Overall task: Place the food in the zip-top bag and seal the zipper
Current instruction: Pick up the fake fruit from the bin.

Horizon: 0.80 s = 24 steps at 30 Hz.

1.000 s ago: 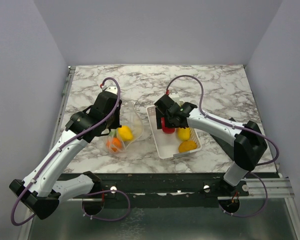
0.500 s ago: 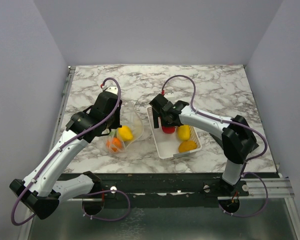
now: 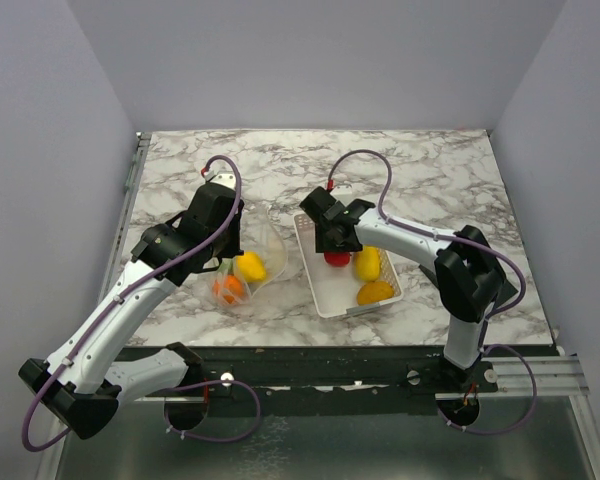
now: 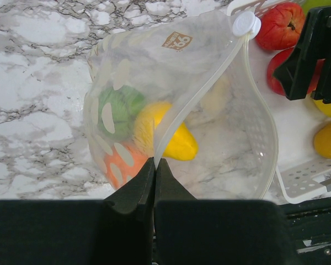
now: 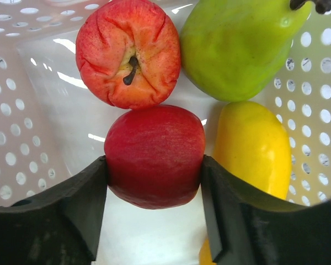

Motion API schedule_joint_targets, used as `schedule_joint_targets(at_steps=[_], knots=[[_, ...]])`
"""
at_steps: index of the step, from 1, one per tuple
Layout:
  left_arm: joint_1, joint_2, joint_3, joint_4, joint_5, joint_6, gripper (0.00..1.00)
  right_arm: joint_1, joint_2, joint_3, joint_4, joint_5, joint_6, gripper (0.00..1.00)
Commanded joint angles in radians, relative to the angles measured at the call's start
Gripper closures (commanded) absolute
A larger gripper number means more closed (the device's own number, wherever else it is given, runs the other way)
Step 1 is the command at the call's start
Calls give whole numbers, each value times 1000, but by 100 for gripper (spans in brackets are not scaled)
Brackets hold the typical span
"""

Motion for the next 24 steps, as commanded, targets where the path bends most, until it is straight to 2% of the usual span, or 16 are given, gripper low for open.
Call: schedule_joint_targets(at_steps=[1,6,15,24], knots=[[-2,-19,-5,1,20,8,100,-6,-21,-21,3,29,18,47],[-3,-15,-9,5,22,6,100,-6,-60,-39,4,11,15,67],[-1,-12,-9,8,21,6,100,-6,-190,-86,25,-13,1,87],[-2,-11,-4,7,19,4,100,-6,-297,-76,39,-84,-36,95]])
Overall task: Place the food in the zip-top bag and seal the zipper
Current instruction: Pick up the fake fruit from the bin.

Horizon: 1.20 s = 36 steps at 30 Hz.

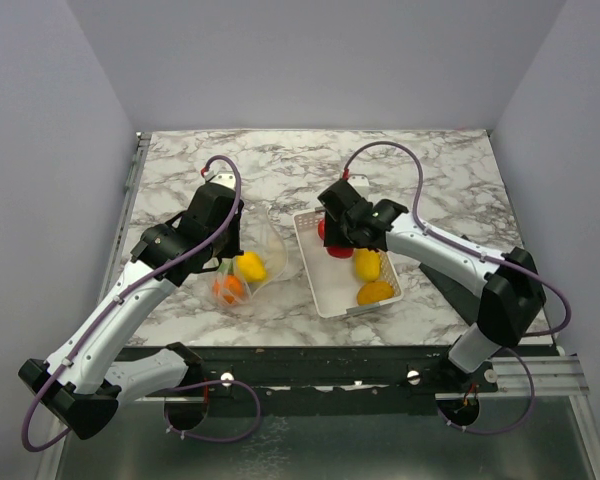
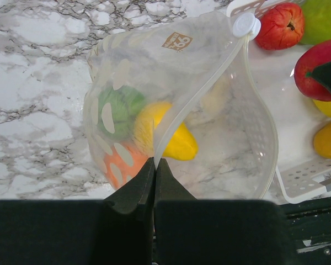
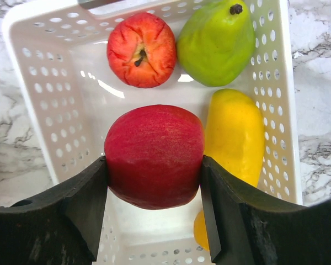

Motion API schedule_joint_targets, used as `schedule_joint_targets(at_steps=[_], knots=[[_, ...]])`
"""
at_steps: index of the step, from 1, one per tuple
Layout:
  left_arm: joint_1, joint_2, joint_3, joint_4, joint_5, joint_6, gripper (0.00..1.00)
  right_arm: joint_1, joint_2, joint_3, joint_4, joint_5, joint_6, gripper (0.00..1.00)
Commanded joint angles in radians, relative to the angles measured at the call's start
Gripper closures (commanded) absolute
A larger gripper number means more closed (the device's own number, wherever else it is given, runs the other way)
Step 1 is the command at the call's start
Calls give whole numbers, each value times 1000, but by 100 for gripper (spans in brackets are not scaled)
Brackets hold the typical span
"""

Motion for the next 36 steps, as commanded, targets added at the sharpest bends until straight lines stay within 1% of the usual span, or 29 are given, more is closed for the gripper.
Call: schedule_joint_targets(at_steps=[1,4,10,15,17,20,23,31,36], knots=[[-2,-11,-5,8,17,4,100,-4,-70,-2,29,-54,-29,95],[-2,-12,-6,7,21,4,100,-4,-114,-10,58,-87,-57,99],[-1,-18,-4,6,20,3,100,-4,-232,-39,158,-222,-121,99],[-2,-19,-4,6,23,0,100,-2,-306,-46,237,-357,-150,99],[-2,-20,-2,7,22,-2,100,-2,-323,-46,263,-435,-160,99],[-2,-23,1,7,22,-3,100,3,-336,-44,296,-511,-167,99],[-2,-24,-1,5,25,-4,100,12,-344,-44,322,-555,-171,99],[-2,-30,1,3,32,-10,100,36,-340,-40,379,-642,-166,99],[-2,-27,1,4,37,-11,100,70,-299,-12,387,-653,-161,99]])
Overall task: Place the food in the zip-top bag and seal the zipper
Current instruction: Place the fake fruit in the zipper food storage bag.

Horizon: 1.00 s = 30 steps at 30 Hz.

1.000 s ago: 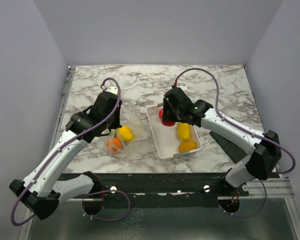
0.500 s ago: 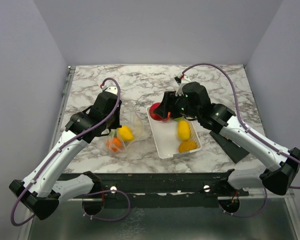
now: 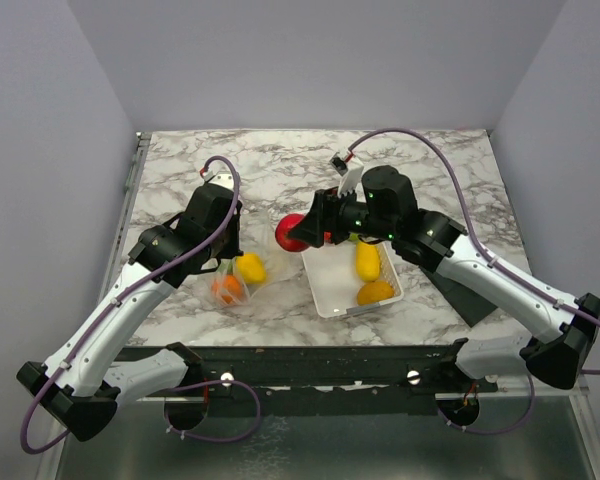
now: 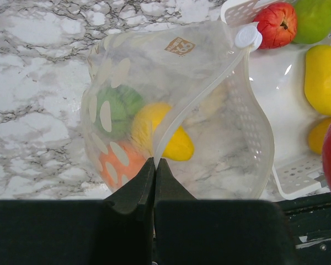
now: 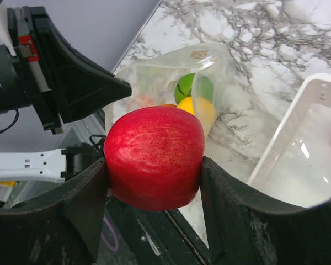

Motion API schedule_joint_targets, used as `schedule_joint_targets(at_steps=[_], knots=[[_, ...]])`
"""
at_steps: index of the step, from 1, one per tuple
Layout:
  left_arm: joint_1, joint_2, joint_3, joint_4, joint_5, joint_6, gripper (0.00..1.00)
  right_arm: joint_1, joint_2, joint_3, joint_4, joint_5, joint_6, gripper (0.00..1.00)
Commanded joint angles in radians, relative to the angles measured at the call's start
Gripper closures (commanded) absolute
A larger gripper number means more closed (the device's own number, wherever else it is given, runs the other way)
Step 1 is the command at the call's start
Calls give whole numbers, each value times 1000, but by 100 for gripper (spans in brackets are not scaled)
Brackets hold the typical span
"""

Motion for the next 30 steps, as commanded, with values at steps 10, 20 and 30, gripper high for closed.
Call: schedule_joint_targets(at_steps=[10,20,30], knots=[[-2,-14,1,3,23,-7,100,111,117,79,42,-19,-11,99],[-1,-6,7,6,29,-5,100,152,248,164,-2,51,-18,99],[-1,-9,1,7,28,1,100,158,352,235,-98,181,10,98]])
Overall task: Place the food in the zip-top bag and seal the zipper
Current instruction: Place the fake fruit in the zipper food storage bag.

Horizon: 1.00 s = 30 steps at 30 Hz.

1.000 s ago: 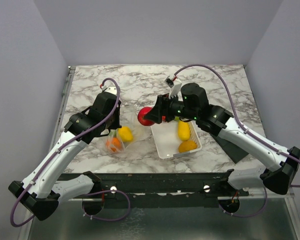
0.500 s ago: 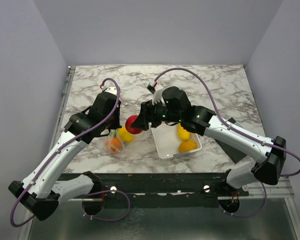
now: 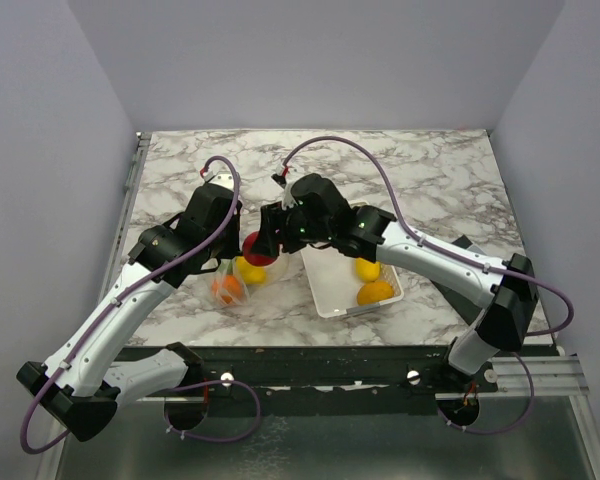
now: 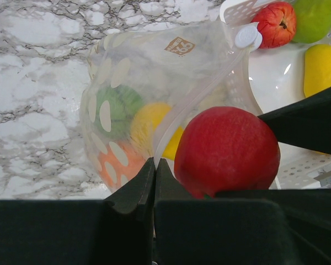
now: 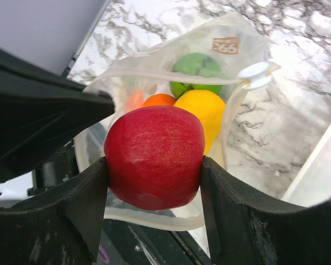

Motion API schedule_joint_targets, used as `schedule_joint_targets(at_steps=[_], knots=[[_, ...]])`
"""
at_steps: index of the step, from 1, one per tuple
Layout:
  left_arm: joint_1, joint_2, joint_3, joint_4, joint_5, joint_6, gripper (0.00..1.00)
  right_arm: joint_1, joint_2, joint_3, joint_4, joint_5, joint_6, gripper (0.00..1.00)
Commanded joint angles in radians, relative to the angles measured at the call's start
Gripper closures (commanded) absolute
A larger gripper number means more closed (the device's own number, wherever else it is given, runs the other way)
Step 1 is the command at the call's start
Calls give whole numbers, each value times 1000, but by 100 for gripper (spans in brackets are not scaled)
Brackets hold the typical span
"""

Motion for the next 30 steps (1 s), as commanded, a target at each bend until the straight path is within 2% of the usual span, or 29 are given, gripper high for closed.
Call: schedule_joint_targets(at_steps=[1,7,10,12,16,20,24,30], knots=[[-2,-9,-1,8,23,5,100,9,49,69,-95,111,21,98],[-1,-6,-3,13,26,12,100,10,78,88,-117,201,69,91],[-2,-6,-6,18,24,16,100,10,88,98,-122,229,88,83],[-2,-6,-11,21,26,16,100,10,94,103,-125,243,102,74],[-2,-12,-23,23,28,13,100,10,98,107,-117,258,122,65],[-1,-18,-29,25,30,11,100,10,95,105,-106,269,133,47],[-1,-17,-30,28,32,10,100,10,97,111,-98,262,134,34],[-3,-13,-30,30,31,11,100,10,93,105,-82,233,131,22]])
